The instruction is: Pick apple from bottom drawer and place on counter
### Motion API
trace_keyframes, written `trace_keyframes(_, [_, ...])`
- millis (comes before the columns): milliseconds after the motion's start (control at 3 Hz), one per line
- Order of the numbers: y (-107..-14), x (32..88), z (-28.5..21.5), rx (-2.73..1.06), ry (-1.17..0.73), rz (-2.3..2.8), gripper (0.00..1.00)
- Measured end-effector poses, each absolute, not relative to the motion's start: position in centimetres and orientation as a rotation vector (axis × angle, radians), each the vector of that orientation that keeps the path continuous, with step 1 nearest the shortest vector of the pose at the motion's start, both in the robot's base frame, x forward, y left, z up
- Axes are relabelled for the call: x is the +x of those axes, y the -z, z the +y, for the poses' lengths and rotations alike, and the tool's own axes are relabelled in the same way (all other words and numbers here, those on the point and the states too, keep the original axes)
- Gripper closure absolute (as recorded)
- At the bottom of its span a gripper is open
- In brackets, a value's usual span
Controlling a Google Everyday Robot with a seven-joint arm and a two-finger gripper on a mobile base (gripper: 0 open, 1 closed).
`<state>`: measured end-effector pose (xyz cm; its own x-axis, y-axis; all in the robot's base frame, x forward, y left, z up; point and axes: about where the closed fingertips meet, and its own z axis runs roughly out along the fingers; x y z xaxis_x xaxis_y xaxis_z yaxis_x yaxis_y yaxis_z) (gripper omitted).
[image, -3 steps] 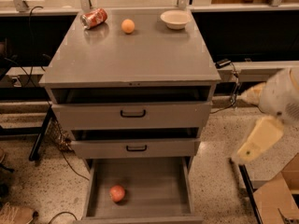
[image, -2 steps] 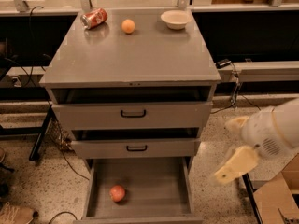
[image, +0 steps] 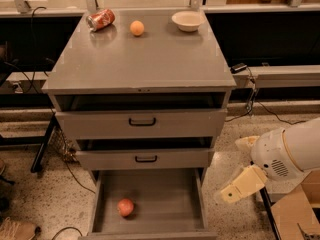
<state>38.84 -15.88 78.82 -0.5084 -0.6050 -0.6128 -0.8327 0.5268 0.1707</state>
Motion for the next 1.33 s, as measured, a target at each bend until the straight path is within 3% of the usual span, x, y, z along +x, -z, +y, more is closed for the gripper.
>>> trace_keyframes(333, [-78.5,38.8,-16.0,-1.137,-0.621,2.297,0.00])
trace_keyframes(1333, [-58.2,42.7,-15.2,-0.956,-0.712,2.271,0.00])
